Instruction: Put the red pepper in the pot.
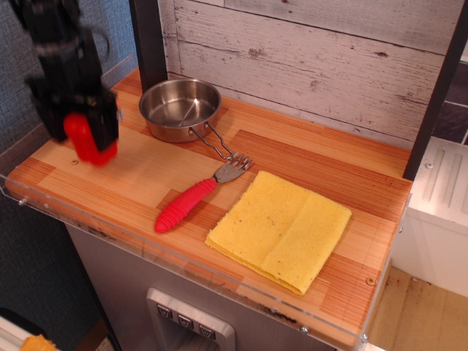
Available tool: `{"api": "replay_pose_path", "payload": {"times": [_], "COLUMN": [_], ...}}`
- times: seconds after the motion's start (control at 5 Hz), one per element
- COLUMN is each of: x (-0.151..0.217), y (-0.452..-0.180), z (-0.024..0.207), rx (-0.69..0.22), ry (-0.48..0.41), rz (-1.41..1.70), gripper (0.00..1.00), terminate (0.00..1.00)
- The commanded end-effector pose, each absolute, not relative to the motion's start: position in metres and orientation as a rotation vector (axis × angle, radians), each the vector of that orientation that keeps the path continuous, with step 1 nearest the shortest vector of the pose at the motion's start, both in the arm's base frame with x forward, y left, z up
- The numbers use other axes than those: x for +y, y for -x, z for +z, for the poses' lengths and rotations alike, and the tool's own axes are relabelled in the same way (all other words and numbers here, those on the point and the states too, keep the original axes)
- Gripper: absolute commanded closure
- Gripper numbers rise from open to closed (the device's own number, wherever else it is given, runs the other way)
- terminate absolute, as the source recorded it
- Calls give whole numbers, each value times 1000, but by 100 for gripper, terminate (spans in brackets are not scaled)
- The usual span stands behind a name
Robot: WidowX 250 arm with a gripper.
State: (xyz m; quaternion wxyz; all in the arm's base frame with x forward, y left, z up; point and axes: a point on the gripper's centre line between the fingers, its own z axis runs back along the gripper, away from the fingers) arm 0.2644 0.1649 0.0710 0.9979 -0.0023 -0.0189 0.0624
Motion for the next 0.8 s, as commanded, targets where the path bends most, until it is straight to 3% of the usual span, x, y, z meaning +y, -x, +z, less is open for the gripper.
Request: {"api": "replay_pose_path", "payload": {"times": [0.0,0.6], "x": [158,134], "y": [-323,-360], "z": [126,67], "rx": [-176,-105], "ry": [41,27], "rz": [145,119], "gripper": [100,100], "terminate": [0,0]}}
